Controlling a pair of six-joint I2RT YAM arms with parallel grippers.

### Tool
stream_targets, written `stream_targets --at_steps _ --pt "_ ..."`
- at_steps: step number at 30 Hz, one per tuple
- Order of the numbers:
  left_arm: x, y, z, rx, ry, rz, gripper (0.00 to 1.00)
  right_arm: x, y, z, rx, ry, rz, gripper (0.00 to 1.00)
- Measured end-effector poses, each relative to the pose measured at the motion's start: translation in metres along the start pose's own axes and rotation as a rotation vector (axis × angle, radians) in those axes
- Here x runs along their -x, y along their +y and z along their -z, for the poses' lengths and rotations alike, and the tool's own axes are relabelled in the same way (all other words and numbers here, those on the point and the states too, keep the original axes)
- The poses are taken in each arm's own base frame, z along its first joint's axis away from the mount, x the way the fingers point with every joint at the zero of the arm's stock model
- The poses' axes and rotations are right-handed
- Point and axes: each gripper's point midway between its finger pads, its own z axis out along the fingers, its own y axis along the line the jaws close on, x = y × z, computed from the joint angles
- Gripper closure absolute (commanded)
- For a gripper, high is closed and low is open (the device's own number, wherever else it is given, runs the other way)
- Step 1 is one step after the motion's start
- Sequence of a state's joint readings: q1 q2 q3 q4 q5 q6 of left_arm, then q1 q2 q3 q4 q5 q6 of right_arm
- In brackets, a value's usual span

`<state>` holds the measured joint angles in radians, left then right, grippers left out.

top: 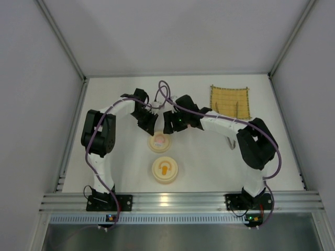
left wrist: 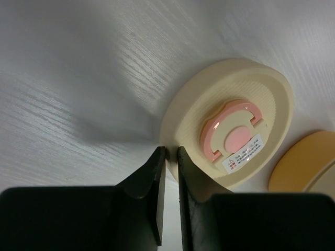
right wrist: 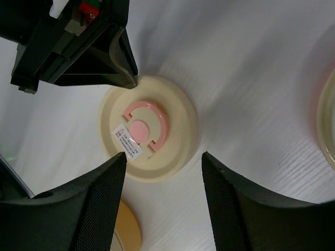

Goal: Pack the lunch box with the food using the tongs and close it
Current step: Move the box lid to the center of the board.

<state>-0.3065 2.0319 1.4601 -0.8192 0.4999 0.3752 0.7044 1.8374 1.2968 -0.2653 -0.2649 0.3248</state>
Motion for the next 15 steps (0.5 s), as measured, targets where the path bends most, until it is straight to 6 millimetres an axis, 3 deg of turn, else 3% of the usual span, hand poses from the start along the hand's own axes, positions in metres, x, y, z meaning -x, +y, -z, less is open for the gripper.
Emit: stream_targets --at_steps 15 --pt "0.0 -0.001 -0.002 -0.015 0.006 0.025 1.0 -0.039 0.017 -0.045 0.074 0.123 0.021 0.5"
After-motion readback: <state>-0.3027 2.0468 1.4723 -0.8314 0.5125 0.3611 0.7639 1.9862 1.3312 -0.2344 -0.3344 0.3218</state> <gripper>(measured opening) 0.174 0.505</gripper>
